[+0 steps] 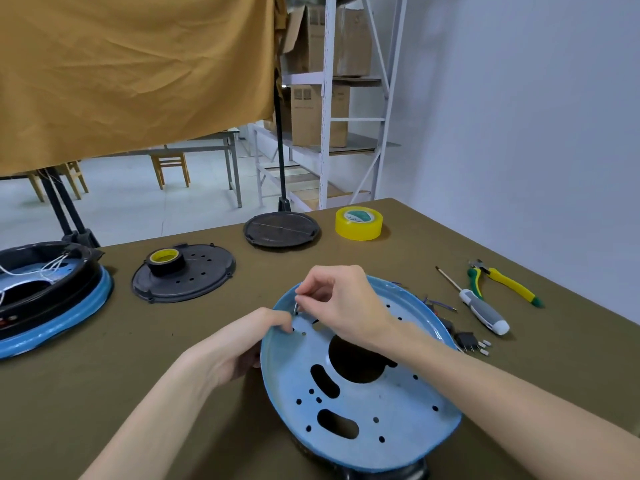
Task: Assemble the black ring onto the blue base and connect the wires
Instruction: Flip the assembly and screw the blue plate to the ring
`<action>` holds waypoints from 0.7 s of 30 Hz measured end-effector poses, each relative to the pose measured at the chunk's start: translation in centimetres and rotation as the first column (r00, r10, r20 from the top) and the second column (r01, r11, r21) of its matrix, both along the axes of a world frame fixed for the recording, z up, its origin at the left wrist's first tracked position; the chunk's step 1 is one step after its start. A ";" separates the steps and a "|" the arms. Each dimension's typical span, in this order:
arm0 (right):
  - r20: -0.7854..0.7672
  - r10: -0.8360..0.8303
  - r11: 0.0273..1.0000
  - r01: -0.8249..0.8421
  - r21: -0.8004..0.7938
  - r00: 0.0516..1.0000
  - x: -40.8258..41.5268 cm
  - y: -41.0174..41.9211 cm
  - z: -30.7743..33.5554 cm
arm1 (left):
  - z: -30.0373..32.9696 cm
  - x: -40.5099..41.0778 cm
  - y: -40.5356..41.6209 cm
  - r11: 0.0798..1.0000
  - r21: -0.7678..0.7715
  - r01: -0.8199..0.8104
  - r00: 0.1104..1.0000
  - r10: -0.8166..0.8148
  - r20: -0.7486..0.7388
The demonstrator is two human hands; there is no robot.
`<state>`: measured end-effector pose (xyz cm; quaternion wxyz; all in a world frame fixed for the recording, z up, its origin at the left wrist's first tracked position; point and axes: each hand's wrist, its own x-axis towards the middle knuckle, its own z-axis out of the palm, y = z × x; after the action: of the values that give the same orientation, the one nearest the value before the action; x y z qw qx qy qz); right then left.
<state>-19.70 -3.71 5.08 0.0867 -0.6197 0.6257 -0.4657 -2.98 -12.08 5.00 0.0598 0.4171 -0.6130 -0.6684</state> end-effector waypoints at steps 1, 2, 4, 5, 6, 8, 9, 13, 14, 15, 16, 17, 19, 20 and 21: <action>-0.018 0.000 1.000 0.000 -0.004 1.000 0.0 0.0 0.0 | 0.0 0.0 0.0 1.000 0.007 -0.009 1.000 0.009 -0.001; -0.031 0.004 1.000 -0.004 -0.006 1.000 -0.1 0.0 0.0 | -0.1 0.0 0.0 1.000 0.014 -0.015 1.000 0.015 -0.003; -0.056 0.019 1.000 -0.019 -0.005 0.998 -0.1 0.1 0.0 | -0.1 0.0 0.1 0.999 0.027 -0.018 1.000 0.018 -0.005; -0.077 0.029 1.000 -0.030 -0.008 0.997 -0.1 0.1 0.1 | -0.1 0.1 0.1 0.999 0.035 -0.016 1.000 0.017 -0.007; -0.103 0.041 0.999 -0.043 -0.014 0.994 -0.1 0.2 0.2 | -0.1 0.1 0.0 0.999 0.043 -0.012 1.000 0.013 -0.010; -0.162 0.062 0.997 -0.068 -0.030 0.985 0.0 0.2 0.2 | -0.1 0.2 0.0 0.999 0.053 -0.010 1.000 0.011 -0.007; -0.178 0.065 0.997 -0.072 -0.036 0.982 0.0 0.2 0.2 | -0.1 0.2 0.0 0.998 0.056 -0.016 1.000 0.017 -0.001; -0.093 0.060 0.998 -0.063 -0.022 0.994 0.1 0.0 0.0 | 0.0 0.4 0.1 0.998 0.066 -0.021 1.000 0.020 0.014; -0.060 0.060 0.998 -0.061 -0.016 0.996 0.2 0.0 -0.1 | 0.1 0.4 0.0 0.998 0.068 -0.020 1.000 0.019 0.013; -0.038 0.063 0.998 -0.063 -0.012 0.997 0.1 -0.1 -0.2 | 0.0 0.4 0.0 0.997 0.068 -0.020 1.000 0.020 0.011; -0.021 0.067 0.998 -0.067 -0.006 0.998 0.1 -0.1 -0.3 | 0.0 0.4 0.0 0.997 0.068 -0.021 1.000 0.021 0.010; -0.008 0.071 0.997 -0.071 -0.002 0.997 0.0 -0.2 -0.3 | 0.0 0.3 0.0 0.998 0.065 -0.020 1.000 0.019 0.012; 0.015 0.077 0.997 -0.077 0.005 0.997 -0.3 -0.3 -0.4 | 0.0 0.3 0.0 0.997 0.066 -0.029 0.999 0.028 0.020; 0.025 0.074 0.997 -0.074 0.005 0.997 -0.4 -0.4 -0.4 | 0.0 0.3 0.0 0.997 0.068 -0.038 0.999 0.036 0.026; 0.042 0.066 0.998 -0.066 0.005 0.997 -0.5 -0.4 -0.4 | 0.0 0.3 0.1 0.997 0.070 -0.041 0.999 0.039 0.031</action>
<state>-20.17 -4.09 4.64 0.1171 -0.6300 0.6046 -0.4732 -2.65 -12.01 5.04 0.0493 0.4411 -0.5814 -0.6819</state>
